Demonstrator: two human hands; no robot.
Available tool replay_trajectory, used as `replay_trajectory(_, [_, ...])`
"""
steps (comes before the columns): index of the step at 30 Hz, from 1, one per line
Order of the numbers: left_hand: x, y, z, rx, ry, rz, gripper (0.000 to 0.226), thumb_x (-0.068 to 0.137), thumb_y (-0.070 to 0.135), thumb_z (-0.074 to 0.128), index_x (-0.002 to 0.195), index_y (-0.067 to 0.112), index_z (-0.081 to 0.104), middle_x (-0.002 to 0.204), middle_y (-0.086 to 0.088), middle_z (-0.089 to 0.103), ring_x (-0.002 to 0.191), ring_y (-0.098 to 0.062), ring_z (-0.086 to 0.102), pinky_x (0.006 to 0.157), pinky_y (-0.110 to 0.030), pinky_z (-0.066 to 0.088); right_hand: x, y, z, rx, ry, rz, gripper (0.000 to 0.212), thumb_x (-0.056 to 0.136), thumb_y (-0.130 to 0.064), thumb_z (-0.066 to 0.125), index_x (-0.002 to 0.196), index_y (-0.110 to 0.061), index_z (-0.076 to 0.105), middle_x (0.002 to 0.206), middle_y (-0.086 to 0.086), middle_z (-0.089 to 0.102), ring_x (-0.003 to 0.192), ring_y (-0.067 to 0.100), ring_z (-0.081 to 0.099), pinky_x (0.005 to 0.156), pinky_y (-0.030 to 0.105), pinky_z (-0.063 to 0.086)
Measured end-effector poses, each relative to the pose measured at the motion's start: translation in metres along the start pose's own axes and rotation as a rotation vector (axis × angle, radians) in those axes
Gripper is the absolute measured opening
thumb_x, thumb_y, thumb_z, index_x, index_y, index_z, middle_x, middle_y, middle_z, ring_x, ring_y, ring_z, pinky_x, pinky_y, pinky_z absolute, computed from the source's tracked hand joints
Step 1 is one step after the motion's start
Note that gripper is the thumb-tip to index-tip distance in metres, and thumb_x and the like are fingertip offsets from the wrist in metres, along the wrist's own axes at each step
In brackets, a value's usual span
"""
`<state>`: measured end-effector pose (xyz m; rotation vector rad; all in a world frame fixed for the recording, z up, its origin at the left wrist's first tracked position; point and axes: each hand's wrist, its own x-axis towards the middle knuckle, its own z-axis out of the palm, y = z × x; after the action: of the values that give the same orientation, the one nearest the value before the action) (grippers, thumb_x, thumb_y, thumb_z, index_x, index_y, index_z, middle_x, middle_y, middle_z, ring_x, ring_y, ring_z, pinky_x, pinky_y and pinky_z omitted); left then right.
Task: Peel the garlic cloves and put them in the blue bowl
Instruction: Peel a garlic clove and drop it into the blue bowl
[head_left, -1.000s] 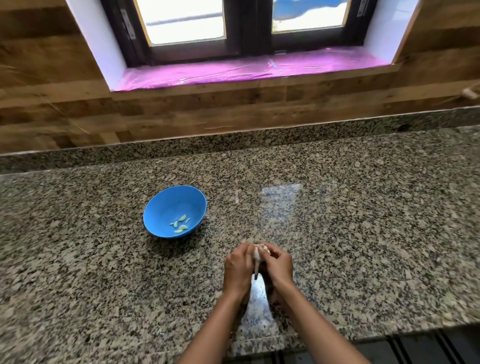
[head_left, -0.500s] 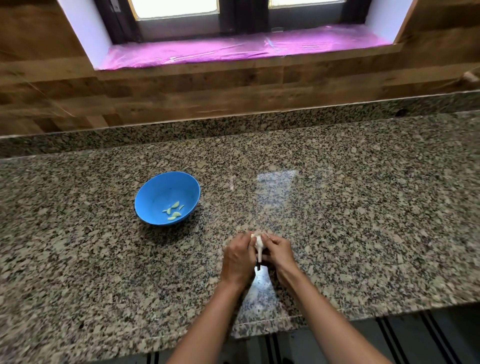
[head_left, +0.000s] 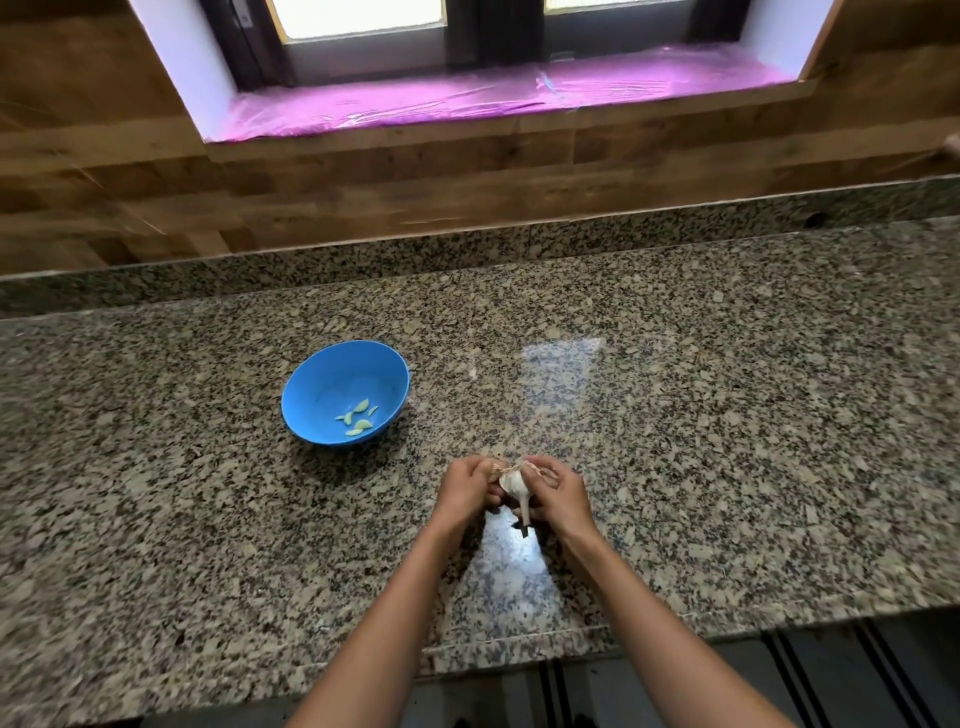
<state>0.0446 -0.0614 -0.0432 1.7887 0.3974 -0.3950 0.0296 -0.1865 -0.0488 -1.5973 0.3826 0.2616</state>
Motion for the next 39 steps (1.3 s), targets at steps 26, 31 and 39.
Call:
replay_trajectory(26, [-0.038,0.006,0.011,-0.525,-0.041,0.021,0.017,0.084,0.002,0.064,0.099,0.001,0.07,0.092,-0.014,0.073,0.085,-0.025,0.07,0.075,-0.028,0.058,-0.017,-0.022,-0.017,0.047,-0.023,-0.114,0.008,0.077,-0.002,0.071,0.085,-0.004,0.071,0.084,0.017,0.071,0.075,0.026,0.07,0.068,0.031,0.058])
replay_trajectory(31, [-0.033,0.011,0.029,-0.403,0.063,0.113,0.014,0.078,0.005,0.072,0.09,-0.001,0.072,0.082,-0.012,0.073,0.073,-0.017,0.068,0.066,-0.021,0.053,-0.019,-0.027,-0.026,0.09,0.089,-0.147,0.01,0.07,-0.004,0.077,0.071,-0.011,0.07,0.072,0.009,0.071,0.068,0.019,0.069,0.064,0.024,0.057])
replay_trajectory(39, [-0.032,0.013,0.043,-0.306,0.07,0.211,0.013,0.086,0.003,0.063,0.09,0.014,0.067,0.091,-0.006,0.07,0.087,-0.017,0.068,0.078,-0.025,0.056,-0.017,-0.024,-0.032,0.183,0.136,-0.103,0.012,0.073,0.001,0.073,0.072,-0.01,0.068,0.074,0.008,0.069,0.064,0.014,0.066,0.058,0.018,0.054])
